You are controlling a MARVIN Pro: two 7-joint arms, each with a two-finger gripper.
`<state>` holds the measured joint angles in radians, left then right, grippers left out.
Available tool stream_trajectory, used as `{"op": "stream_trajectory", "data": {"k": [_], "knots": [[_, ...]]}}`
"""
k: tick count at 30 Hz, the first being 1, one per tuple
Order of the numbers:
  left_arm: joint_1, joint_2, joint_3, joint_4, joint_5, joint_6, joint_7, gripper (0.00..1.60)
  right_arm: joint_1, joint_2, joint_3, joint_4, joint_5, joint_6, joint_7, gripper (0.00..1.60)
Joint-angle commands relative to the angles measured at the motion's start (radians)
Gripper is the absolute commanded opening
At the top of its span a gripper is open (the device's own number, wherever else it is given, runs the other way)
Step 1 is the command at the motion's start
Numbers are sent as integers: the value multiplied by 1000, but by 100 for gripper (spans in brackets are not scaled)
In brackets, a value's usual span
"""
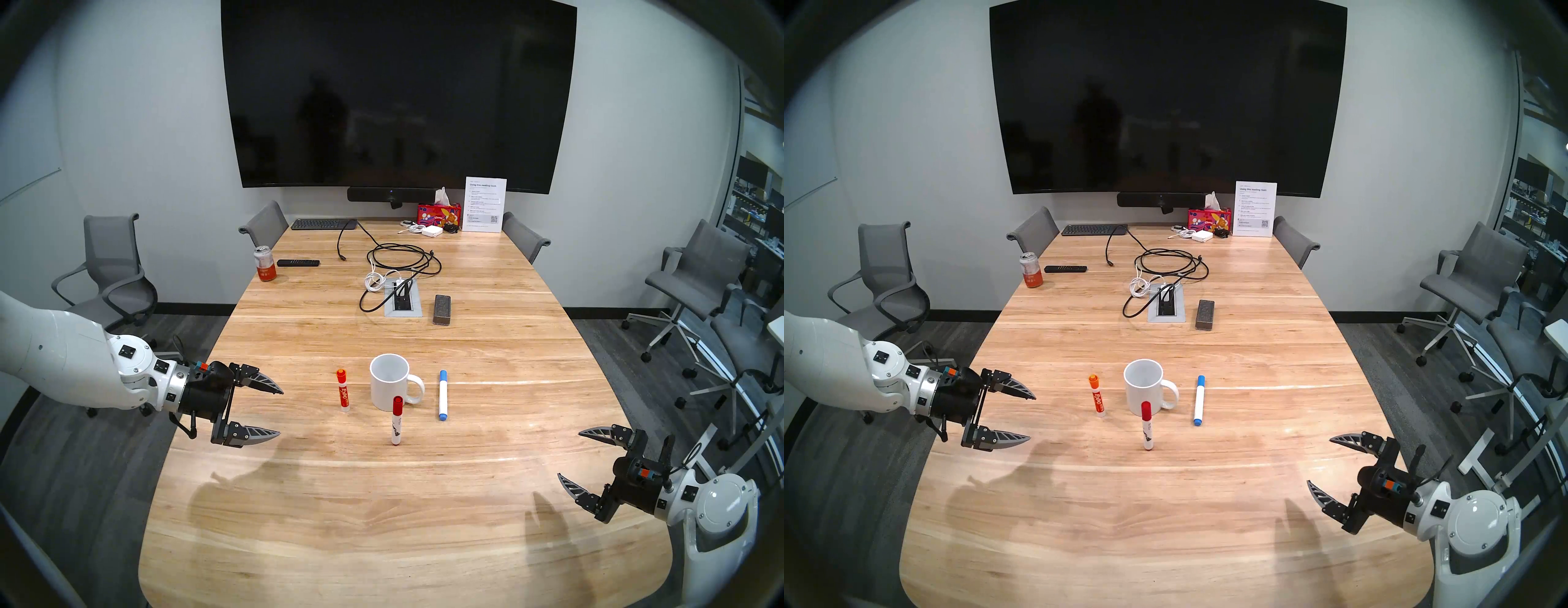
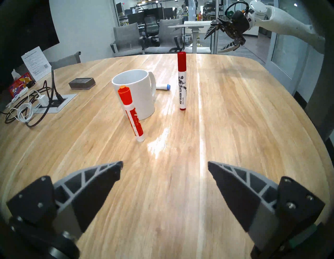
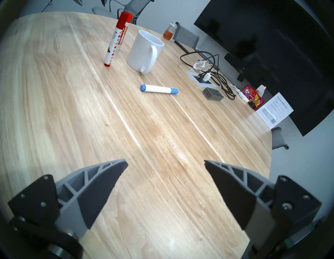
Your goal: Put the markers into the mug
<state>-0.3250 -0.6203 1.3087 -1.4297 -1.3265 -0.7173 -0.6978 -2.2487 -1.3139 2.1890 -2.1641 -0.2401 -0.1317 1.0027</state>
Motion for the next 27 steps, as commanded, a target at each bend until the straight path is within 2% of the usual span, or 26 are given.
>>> {"op": "stream_trajectory", "data": {"k": [1,6,7,12,19,27], "knots": [[111,-75,-44,70,-63,-71,-60,160,2,1,0,-13,3,0,2,160],[193,-96,-97,145,-121,-112,-132,160,2,1,0,-13,3,1,2,160],[190,-103,-89,147,-130,-115,-134,160,2,1,0,-13,3,1,2,160],[259,-100,-167,211,-221,-161,-226,160,2,1,0,-13,3,1,2,160],[309,-119,-217,270,-295,-168,-317,160,2,1,0,-14,3,1,3,160],[341,-138,-241,296,-325,-163,-339,160,3,0,0,-14,3,1,3,160]]}}
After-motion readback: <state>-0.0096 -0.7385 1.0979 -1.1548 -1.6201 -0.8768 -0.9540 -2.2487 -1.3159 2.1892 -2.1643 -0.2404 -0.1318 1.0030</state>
